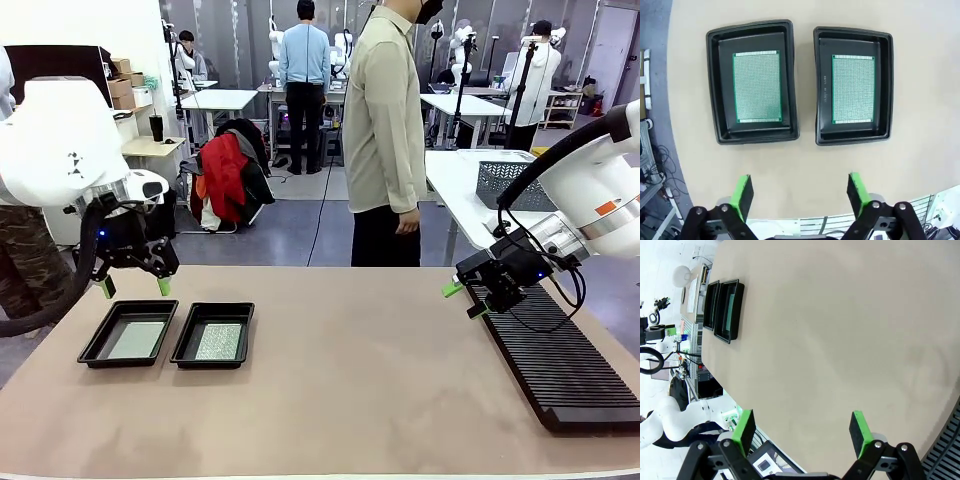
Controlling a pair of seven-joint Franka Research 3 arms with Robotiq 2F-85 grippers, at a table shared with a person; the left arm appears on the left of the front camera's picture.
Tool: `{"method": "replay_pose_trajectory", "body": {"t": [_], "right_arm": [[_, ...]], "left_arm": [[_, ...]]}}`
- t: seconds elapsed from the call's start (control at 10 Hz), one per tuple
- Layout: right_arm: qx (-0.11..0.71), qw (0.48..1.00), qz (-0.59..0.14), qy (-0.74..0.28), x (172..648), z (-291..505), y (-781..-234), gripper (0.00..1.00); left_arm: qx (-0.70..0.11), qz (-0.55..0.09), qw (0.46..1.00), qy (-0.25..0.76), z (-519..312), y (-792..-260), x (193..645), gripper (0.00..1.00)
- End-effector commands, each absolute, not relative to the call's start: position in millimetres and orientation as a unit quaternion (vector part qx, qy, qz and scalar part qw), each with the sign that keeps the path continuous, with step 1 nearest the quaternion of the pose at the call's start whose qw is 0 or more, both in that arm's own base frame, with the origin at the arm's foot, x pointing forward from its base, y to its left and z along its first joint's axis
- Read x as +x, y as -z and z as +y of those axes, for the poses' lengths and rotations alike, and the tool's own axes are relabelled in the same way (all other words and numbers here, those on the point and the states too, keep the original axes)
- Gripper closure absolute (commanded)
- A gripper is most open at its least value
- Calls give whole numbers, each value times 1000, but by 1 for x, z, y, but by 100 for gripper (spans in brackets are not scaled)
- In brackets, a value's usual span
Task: Inspect and transfer BCBs to ESD trays.
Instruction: Pick up the ESD tray and place it on the left side of the table.
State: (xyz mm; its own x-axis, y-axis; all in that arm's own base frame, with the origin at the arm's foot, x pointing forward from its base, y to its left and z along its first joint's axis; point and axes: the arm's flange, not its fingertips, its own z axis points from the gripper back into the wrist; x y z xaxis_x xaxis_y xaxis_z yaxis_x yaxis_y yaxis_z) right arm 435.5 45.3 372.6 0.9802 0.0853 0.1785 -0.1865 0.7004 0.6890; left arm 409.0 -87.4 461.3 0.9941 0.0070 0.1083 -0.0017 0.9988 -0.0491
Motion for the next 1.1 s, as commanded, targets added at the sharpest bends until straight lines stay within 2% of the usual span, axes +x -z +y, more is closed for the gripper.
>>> {"method": "replay_pose_trajectory", "body": {"t": [0.0,1.0], "right_arm": [[381,920,-65,-71,436,46,-373,0],[381,920,-65,-71,436,46,-373,0]], "left_arm": [[-16,-55,998,-7,-81,-469,410,0],[-25,-61,998,-4,-86,-470,409,0]]}}
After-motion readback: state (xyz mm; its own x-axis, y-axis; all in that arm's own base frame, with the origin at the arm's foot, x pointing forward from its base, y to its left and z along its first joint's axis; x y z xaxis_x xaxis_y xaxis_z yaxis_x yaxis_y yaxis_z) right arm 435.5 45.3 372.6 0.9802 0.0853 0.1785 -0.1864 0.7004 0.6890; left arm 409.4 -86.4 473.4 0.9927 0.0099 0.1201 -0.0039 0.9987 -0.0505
